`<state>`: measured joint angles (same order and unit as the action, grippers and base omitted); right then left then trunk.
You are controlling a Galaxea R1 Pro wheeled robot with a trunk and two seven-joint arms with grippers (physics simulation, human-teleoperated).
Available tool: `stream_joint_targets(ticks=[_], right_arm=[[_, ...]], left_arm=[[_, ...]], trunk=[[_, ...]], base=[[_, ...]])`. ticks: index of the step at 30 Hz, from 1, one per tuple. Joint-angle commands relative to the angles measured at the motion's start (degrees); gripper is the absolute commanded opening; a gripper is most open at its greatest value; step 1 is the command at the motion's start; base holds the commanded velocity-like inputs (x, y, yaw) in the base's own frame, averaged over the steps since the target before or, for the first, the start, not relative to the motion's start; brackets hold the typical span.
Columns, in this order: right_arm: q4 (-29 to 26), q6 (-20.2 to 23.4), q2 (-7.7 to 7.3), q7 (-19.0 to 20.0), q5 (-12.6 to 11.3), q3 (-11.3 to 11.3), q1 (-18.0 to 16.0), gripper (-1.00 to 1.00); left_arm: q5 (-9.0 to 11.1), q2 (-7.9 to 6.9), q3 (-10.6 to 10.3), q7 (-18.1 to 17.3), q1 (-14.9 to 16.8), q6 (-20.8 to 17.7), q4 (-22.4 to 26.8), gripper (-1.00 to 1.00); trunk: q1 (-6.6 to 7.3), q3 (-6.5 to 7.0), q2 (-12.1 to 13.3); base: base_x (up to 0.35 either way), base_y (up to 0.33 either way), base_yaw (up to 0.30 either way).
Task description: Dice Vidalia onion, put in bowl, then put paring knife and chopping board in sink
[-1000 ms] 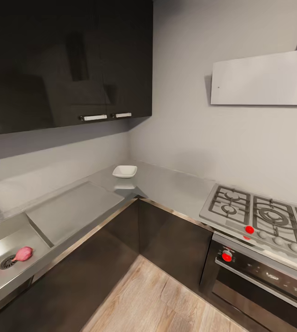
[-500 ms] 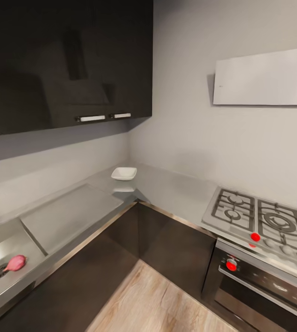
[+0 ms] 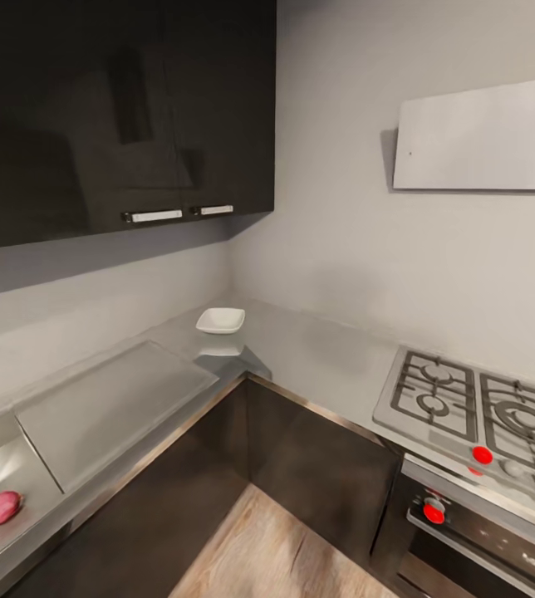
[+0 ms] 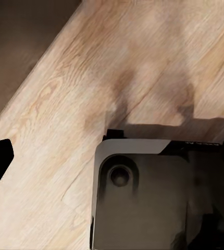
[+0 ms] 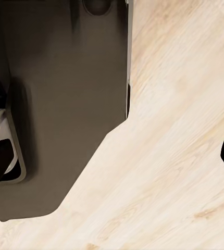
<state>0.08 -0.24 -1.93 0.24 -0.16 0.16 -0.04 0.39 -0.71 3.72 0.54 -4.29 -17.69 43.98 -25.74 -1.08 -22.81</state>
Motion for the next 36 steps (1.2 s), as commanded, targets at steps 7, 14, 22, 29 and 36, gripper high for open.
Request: stream_joint_targets(ticks=[7,14,22,29,36], right_arm=[[0.0,0.0,-0.01,0.0,0.0,0.0,0.0,1.00],[0.0,0.0,-0.01,0.0,0.0,0.0,0.0,1.00],[0.1,0.0,-0.01,0.0,0.0,0.0,0.0,1.00],[0.2,0.0,-0.01,0.0,0.0,0.0,0.0,1.00],[0.2,-0.1,-0.01,0.0,0.0,0.0,0.0,1.00]], left_arm=[[0.0,0.72,-1.2,0.1,0.0,-1.5,17.8,1.00],[0.0,0.84,-6.7,0.1,0.0,-13.3,36.4,1.00],[-0.1,1.26,-10.1,0.1,0.0,-19.1,46.0,1.00],[-0.2,4.14,-11.2,0.0,0.2,-19.2,46.6,1.00],[-0.3,6.69,-11.3,0.0,9.8,-22.0,46.5,1.00]], trunk=[[-0.04,-0.10,-0.1],[-0.04,-0.10,-0.1],[-0.04,-0.10,-0.1],[-0.04,-0.10,-0.1],[-0.04,-0.10,-0.1]], base=[[0.008,0.000,0.000],[0.000,0.000,0.000],[0.000,0.000,0.000],[0.000,0.000,0.000],[0.000,0.000,0.000]])
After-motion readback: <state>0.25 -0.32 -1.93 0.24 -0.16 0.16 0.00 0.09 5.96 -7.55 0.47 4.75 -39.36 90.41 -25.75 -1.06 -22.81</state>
